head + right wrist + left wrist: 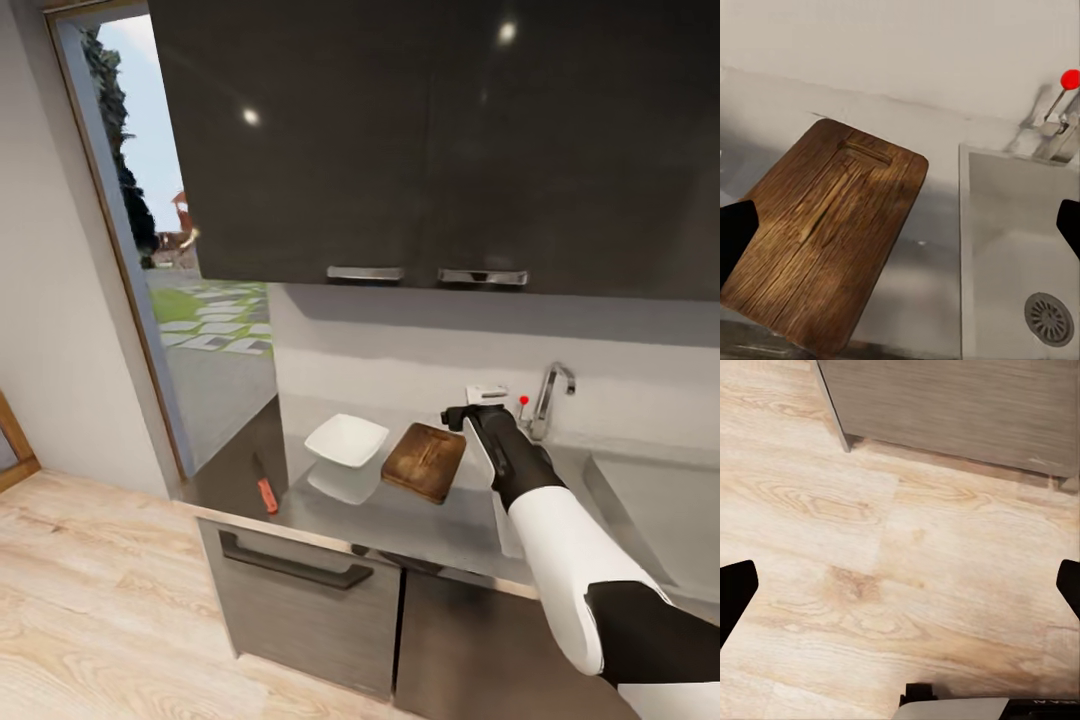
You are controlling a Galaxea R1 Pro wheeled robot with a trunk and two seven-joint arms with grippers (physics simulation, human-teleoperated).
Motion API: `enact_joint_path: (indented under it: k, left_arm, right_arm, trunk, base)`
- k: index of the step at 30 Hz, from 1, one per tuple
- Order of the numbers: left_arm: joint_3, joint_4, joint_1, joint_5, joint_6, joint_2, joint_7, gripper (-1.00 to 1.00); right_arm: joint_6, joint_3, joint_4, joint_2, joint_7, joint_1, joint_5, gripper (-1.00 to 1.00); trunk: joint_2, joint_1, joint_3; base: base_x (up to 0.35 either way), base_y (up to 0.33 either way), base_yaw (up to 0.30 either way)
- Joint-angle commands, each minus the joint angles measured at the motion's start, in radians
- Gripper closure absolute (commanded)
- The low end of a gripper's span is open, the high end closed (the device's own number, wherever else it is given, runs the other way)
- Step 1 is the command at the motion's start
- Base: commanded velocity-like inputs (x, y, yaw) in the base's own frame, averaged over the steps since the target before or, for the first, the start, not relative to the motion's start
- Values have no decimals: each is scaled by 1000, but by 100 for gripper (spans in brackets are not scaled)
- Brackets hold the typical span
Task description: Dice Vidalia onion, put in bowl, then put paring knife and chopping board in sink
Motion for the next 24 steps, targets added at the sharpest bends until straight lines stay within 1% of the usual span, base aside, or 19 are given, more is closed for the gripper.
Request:
enact_joint_path:
  k: [1,3,4,5,7,14,16,20,22,23,24]
  left_arm:
    - [1,0,0,1,-2,0,0,-100]
    - [1,0,0,1,-2,0,0,-100]
    - [1,0,0,1,-2,0,0,-100]
    - [1,0,0,1,-2,0,0,-100]
    - [1,0,0,1,-2,0,0,-100]
    - [-1,1,0,1,-2,0,0,-100]
    - [-1,1,0,1,-2,0,0,-100]
    - [-1,1,0,1,-2,0,0,-100]
    - [-1,2,0,1,-2,0,0,-100]
    - [-1,3,0,1,-2,-1,0,-100]
    - [-1,3,0,1,-2,0,0,-100]
  right_arm:
    - [6,2,3,-2,8,0,4,-100]
    - [11,-1,23,-11,74,0,5,-100]
    - [12,-1,26,-14,87,0,6,-100]
    - [14,-2,33,-20,116,0,7,-100]
    - [16,-3,37,-25,134,0,8,-100]
    - [18,1,43,-32,148,0,9,-100]
    - [18,1,44,-37,148,0,9,-100]
    - [18,1,44,-60,148,0,9,-100]
    - [18,1,44,-72,148,0,9,-100]
    - [18,1,44,-85,149,0,8,-100]
    - [18,1,44,-88,149,0,8,-100]
  trunk:
    - [-1,1,0]
    - [-1,1,0]
    - [-1,1,0]
    - [-1,1,0]
    - [-1,1,0]
    - [-1,1,0]
    - [-1,1,0]
    - [-1,1,0]
    - [-1,1,0]
    - [-1,1,0]
    - [-1,1,0]
  base:
    - [264,-23,2]
    - [270,-10,1]
    - [271,-6,0]
    - [272,-3,0]
    - [276,24,0]
    - [276,54,0]
    - [249,8,0]
    - [194,3,0]
    - [87,1,0]
    - [32,0,0]
    - [25,0,0]
